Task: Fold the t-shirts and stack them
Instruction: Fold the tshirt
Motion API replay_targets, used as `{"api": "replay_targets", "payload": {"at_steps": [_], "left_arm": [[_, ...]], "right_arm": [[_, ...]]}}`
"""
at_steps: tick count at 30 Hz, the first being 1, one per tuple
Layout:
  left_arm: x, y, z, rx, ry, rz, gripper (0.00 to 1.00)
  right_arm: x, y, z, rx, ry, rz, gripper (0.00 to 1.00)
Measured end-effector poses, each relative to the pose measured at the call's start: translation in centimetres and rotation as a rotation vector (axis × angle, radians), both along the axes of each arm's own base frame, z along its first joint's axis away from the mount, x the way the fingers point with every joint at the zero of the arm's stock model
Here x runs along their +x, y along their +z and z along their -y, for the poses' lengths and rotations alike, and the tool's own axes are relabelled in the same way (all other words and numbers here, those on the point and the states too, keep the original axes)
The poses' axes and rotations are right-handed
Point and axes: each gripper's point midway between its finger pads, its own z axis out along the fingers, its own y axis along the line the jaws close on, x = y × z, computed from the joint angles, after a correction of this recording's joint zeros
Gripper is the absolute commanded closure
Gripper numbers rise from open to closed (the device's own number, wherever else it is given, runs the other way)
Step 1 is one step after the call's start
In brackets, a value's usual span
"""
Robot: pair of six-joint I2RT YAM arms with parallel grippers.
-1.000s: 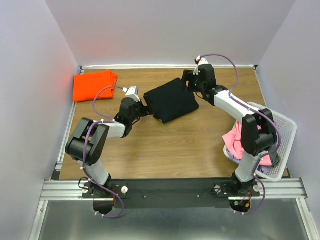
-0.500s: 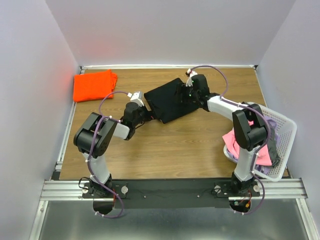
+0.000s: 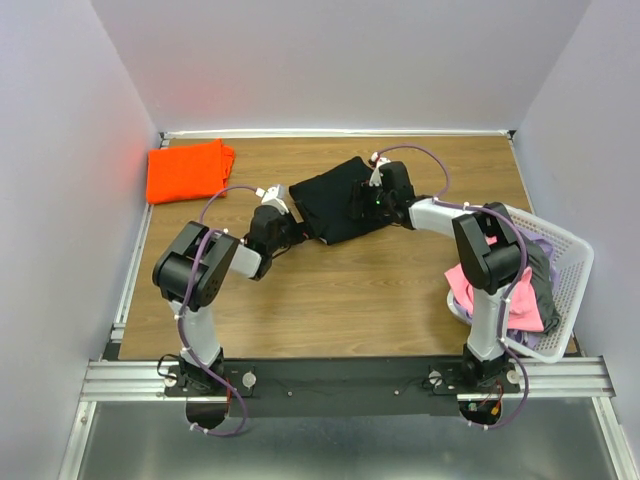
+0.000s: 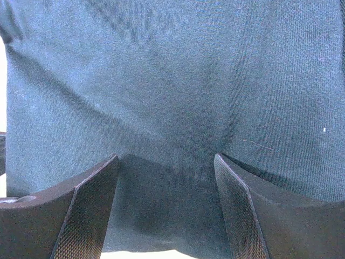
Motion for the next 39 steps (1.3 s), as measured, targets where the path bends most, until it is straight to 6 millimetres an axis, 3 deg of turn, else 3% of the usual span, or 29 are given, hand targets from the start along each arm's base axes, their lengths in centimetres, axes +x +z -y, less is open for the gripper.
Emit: {"api": "replay_targets", "payload": {"at_steps": [15, 18, 19, 21, 22, 31, 39], "left_arm": [[0.5, 0.0, 2.0, 0.009, -0.024, -0.036, 0.05], [0.9, 0.1, 2.3, 0.014, -0.023, -0.042, 0.14], [1.0, 0.0, 2.3, 0.016, -0.021, -0.046, 0.24], [1.2, -0.1, 2.3, 0.018, -0.015, -0.056, 0.36], [1.3, -0.3, 2.2, 0.027, -0.011, -0.059, 0.47], [1.6, -0.8, 2.0, 0.065, 0.006, -0.084, 1.00], [1.9, -1.1, 1.8, 0.141, -0.018, -0.080, 1.00]], "right_arm": [[-0.5, -0.2, -1.0, 0.008, 0.019, 0.023, 0.24], [-0.6, -0.2, -1.0, 0.010, 0.021, 0.029, 0.24], [-0.6, -0.2, -1.0, 0.010, 0.022, 0.030, 0.24], [-0.7, -0.2, -1.1, 0.011, 0.023, 0.033, 0.24], [-0.7, -0.2, -1.1, 0.012, 0.023, 0.035, 0.24], [-1.4, -0.2, -1.3, 0.012, 0.035, 0.033, 0.24], [-2.9, 0.3, -0.8, 0.005, 0.043, 0.022, 0.21]]}}
